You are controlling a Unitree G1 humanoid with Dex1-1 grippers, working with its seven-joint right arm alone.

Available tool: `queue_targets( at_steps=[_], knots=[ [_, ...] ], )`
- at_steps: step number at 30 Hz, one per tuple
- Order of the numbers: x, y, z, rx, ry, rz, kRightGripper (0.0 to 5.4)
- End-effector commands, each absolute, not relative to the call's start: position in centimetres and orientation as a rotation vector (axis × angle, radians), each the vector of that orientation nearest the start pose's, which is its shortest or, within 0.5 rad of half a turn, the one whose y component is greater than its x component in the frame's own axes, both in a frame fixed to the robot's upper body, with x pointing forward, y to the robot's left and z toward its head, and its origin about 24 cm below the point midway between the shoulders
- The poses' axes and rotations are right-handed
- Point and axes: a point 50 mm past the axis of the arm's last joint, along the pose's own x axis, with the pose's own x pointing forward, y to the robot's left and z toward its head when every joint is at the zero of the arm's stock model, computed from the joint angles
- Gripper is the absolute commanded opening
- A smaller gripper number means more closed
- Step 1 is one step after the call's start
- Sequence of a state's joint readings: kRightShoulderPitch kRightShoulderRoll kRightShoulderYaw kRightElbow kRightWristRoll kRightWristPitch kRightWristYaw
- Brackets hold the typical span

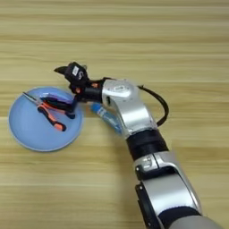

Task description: Move the objects on the table

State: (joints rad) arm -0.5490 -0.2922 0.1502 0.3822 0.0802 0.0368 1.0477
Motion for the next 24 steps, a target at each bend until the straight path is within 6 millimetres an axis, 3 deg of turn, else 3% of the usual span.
queue_targets(
  at_steps=[1,8,12,24],
  knots=[
    [31.9,-11.3,12.9,-0.362,-0.095,1.247,5.35],
    [30.9,-11.0,10.5,-0.447,0.004,1.325,5.35],
    [31.4,-10.9,9.4,-0.516,0.047,1.305,5.35],
    [31.0,-8.8,8.4,-0.661,-0.041,1.333,5.35]
  ],
)
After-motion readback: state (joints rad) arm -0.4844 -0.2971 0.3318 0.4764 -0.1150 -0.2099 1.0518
